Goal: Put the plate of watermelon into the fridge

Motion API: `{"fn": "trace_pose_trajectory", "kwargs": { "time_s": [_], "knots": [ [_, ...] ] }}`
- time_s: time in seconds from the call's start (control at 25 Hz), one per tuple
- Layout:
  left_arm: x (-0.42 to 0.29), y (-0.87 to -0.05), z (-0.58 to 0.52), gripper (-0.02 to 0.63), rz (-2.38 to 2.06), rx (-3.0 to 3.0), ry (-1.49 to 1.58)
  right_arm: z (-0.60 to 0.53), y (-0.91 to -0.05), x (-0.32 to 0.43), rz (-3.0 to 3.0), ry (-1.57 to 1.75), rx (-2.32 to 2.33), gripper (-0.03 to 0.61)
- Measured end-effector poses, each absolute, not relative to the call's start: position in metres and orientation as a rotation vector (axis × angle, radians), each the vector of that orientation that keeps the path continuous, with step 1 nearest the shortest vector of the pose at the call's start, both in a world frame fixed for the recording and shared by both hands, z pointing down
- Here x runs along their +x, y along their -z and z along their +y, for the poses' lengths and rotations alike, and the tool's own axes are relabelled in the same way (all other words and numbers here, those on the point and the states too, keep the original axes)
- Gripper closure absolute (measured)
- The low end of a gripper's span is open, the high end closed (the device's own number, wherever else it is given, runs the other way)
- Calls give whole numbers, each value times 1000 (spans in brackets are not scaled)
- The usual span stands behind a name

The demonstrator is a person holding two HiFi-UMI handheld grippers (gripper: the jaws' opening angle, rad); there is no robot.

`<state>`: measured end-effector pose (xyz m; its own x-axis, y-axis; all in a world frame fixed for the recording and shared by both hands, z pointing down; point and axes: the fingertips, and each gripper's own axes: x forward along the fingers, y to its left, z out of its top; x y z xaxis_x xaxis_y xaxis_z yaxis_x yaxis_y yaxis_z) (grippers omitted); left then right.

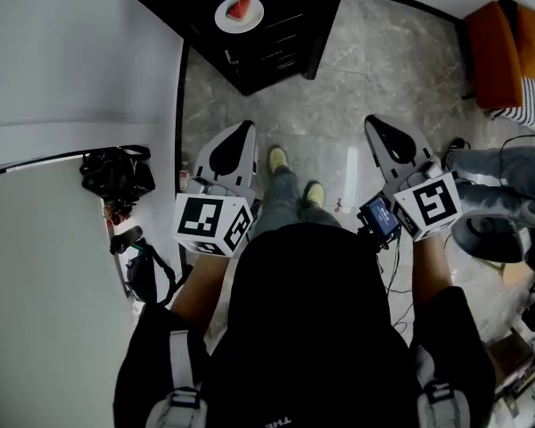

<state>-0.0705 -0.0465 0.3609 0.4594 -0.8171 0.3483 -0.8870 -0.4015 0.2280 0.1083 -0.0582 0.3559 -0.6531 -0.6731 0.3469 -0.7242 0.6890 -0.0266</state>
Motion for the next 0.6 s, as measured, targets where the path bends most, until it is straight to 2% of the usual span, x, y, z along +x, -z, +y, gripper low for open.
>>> {"fn": "trace_pose_trajectory", "kwargs": {
  "time_s": [0.6],
  "knots": [
    [-25,-352,49,604,-1504,2311,-282,24,-357,147,-2666,-264,1036,565]
  ]
}}
